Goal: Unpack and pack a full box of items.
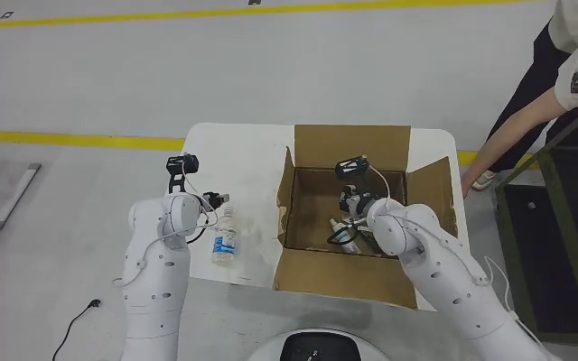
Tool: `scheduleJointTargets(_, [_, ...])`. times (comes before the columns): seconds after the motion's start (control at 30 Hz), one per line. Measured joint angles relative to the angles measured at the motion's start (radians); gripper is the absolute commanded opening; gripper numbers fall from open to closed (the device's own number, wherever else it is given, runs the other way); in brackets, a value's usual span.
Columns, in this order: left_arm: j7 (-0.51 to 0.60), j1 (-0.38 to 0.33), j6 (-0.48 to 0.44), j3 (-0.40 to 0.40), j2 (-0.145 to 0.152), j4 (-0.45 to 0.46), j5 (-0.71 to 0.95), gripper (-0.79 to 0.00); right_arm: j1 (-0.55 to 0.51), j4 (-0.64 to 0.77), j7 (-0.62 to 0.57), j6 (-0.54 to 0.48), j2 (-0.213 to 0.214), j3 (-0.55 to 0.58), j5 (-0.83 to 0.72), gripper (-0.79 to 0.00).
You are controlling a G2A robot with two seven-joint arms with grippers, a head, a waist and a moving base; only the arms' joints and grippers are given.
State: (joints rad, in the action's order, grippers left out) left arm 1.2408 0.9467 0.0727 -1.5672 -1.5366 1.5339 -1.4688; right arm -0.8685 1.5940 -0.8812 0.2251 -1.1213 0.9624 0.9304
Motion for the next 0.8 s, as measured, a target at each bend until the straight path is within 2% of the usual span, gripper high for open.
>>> scheduleJointTargets(0.23, [0.0, 0.0, 0.0, 0.0, 0.0, 0.0, 0.0, 0.0, -0.004, -0.016, 0.01, -0.011, -0.003, -0.004, 0.005, -0.785])
scheduleJointTargets(0.43, [0.0, 0.0, 0.0, 0.0, 0.0, 0.0, 0.0, 0.0, 0.082, -0.104, -0.155, 0.05, -0.031, -0.055, -0.017, -0.785])
scheduleJointTargets(0.57, [0.0, 0.0, 0.0, 0.0, 0.0, 0.0, 0.0, 0.0, 0.183, -0.205, -0.29, 0.141, -0.071, -0.161, 0.04, -0.785])
scheduleJointTargets(0.73, [0.0, 0.0, 0.0, 0.0, 0.0, 0.0, 0.0, 0.0, 0.259, -0.322, -0.276, 0.253, -0.132, -0.276, 0.081, -0.785])
scheduleJointTargets(0.8, [0.0, 0.0, 0.0, 0.0, 0.0, 0.0, 0.0, 0.0, 0.267, -0.34, -0.267, 0.268, -0.14, -0.289, 0.086, -0.785])
